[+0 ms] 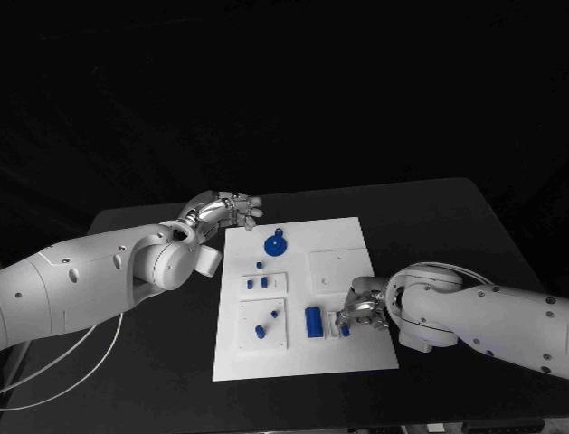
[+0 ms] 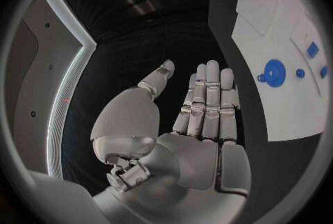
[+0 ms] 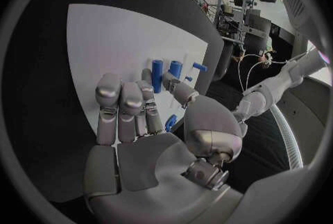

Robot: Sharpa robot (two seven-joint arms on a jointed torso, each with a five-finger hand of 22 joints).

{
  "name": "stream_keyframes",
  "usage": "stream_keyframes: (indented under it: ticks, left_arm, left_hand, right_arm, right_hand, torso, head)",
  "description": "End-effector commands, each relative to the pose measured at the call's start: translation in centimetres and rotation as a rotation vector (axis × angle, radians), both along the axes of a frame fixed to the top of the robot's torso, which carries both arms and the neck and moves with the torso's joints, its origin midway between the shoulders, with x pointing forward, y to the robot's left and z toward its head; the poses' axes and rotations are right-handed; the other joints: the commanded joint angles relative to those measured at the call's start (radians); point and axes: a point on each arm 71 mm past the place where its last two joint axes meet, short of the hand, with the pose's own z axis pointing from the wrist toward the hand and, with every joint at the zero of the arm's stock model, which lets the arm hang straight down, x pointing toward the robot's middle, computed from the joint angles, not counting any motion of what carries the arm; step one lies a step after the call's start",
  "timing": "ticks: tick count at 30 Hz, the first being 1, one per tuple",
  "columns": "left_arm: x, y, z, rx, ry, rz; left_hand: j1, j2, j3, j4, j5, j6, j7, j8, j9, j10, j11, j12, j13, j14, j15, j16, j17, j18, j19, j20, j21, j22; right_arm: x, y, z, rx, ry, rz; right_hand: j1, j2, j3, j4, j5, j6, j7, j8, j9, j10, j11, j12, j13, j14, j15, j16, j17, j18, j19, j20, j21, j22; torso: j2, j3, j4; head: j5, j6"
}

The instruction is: Assemble the parts on the task board

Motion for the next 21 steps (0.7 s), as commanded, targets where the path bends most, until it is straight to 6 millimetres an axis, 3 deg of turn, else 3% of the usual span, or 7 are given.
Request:
stream_keyframes:
  ticks: [1,6,21]
  left_arm:
    - [-0.1,-0.3,0.1,-0.015,-0.001,-0.018]
    - [0.0,-0.2,0.1,-0.014,-0.001,-0.015]
    - [-0.1,-0.1,0.1,-0.012,-0.001,-0.012]
  left_hand:
    - [-0.007,0.002,0.001,0.005,0.001,-0.007,-0.003,0.005,-0.001,-0.009,0.001,-0.007,0.001,0.001,0.003,-0.005,0.001,0.009,0.004,0.002,-0.005,0.002]
    - [-0.007,0.002,0.001,0.005,0.001,-0.007,-0.003,0.005,-0.001,-0.010,0.001,-0.007,0.001,0.001,0.003,-0.006,0.002,0.008,0.004,0.002,-0.006,0.002]
    - [-0.007,0.002,0.001,0.006,0.001,-0.007,-0.003,0.005,-0.002,-0.010,0.001,-0.007,0.001,0.000,0.004,-0.007,0.003,0.008,0.004,0.003,-0.006,0.003]
  right_arm:
    - [0.0,0.3,-0.3,0.000,-0.021,0.012]
    - [-0.2,0.6,-0.9,0.008,-0.016,0.012]
    - [0.1,0.7,-1.4,0.011,-0.020,0.003]
  right_hand:
    - [-0.010,-0.001,-0.006,-0.001,-0.005,0.009,0.000,-0.006,-0.002,0.003,-0.002,-0.005,0.001,-0.002,-0.007,0.003,0.002,0.058,-0.001,0.001,0.006,0.011]
    - [-0.013,-0.002,-0.007,0.000,-0.005,0.009,0.000,-0.006,-0.002,0.003,-0.002,-0.005,0.001,-0.002,-0.008,0.003,0.002,0.058,-0.001,0.000,0.006,0.011]
    - [-0.017,-0.004,-0.011,0.002,-0.005,0.009,0.000,-0.008,-0.004,0.002,-0.002,-0.005,0.002,-0.003,-0.008,0.002,0.002,0.058,-0.001,-0.001,0.005,0.010]
  torso:
    - [0.000,-0.0004,-0.0009]
    - [0.000,0.0005,0.0018]
    - [0.000,-0.0002,0.0000]
  head:
    - [0.000,0.001]
    - [0.002,0.001]
    - [0.006,-0.003]
